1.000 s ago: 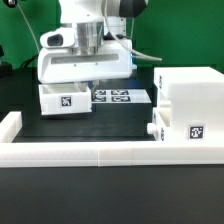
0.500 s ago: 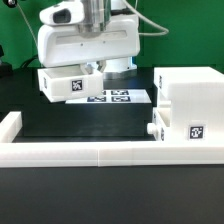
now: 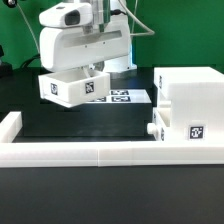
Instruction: Assemble drawer
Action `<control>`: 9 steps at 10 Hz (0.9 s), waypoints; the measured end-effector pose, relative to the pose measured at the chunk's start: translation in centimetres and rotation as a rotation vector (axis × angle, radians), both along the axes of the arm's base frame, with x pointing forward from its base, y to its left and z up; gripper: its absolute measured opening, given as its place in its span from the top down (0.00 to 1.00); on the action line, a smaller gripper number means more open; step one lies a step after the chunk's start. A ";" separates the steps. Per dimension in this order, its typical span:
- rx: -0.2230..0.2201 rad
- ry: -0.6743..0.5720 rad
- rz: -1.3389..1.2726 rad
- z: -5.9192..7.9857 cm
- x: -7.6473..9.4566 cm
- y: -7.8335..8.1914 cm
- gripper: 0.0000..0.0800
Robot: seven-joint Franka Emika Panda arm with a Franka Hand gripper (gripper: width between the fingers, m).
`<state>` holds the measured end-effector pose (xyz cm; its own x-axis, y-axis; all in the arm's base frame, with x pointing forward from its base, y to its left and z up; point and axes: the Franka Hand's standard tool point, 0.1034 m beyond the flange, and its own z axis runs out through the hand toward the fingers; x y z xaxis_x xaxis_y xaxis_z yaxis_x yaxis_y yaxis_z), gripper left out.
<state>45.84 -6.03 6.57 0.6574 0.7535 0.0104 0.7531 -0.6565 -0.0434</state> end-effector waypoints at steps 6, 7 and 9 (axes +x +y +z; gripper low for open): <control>-0.003 -0.021 0.394 0.5 3.5 1.1 0.95; -0.005 -0.021 0.455 0.5 3.4 1.0 0.95; -0.005 -0.013 0.591 0.1 3.7 1.1 0.95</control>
Offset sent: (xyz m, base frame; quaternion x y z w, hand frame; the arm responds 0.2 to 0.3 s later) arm 0.0241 0.0245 0.0052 -0.0231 0.0044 -0.1872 0.9820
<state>49.51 -4.97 6.70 0.1262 0.9919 0.0110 0.9916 -0.1258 -0.0298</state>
